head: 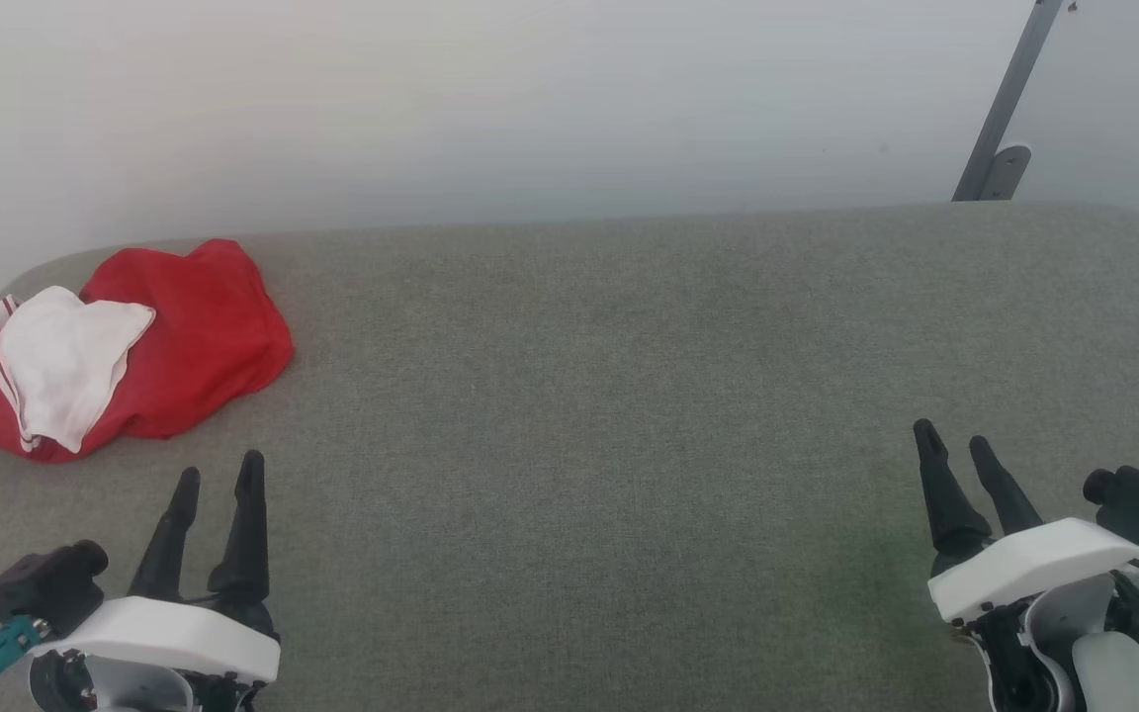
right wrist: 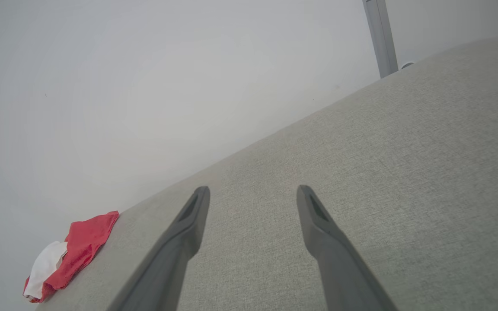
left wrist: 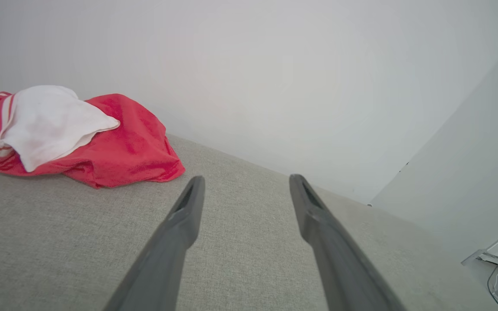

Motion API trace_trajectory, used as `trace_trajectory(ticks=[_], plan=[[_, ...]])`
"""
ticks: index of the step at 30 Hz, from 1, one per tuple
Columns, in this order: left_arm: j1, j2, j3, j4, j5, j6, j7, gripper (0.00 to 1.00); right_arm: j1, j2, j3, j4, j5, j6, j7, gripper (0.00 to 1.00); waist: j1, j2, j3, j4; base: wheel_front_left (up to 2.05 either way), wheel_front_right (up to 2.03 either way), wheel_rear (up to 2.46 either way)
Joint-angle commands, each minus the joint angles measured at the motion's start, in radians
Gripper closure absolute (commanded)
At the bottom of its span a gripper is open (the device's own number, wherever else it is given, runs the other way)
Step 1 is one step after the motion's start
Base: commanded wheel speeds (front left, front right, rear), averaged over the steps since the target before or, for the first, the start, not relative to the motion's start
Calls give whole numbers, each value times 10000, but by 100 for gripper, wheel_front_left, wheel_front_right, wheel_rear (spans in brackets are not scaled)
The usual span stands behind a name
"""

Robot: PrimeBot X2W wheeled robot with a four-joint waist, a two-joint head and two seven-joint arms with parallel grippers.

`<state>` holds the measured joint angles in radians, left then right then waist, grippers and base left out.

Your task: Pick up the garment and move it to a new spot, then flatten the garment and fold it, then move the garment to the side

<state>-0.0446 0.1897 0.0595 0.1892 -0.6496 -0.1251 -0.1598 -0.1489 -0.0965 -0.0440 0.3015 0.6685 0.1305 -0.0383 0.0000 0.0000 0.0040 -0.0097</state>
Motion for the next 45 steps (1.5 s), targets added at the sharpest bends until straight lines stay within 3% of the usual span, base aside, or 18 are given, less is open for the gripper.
trace_trajectory(ticks=[1, 45], plan=[[-28, 100, -8, -145, 329, -55, -95, 0, -217, -64, -47, -108, -326, 2, -108, 0, 0, 0, 2, -2, 0, 0, 0], [135, 638, -317, -557, 3040, -66, -1009, 0, -264, 86, -44, -627, -3684, 2, -537, 0, 0, 0, 224, -49, 0, 0, 0]])
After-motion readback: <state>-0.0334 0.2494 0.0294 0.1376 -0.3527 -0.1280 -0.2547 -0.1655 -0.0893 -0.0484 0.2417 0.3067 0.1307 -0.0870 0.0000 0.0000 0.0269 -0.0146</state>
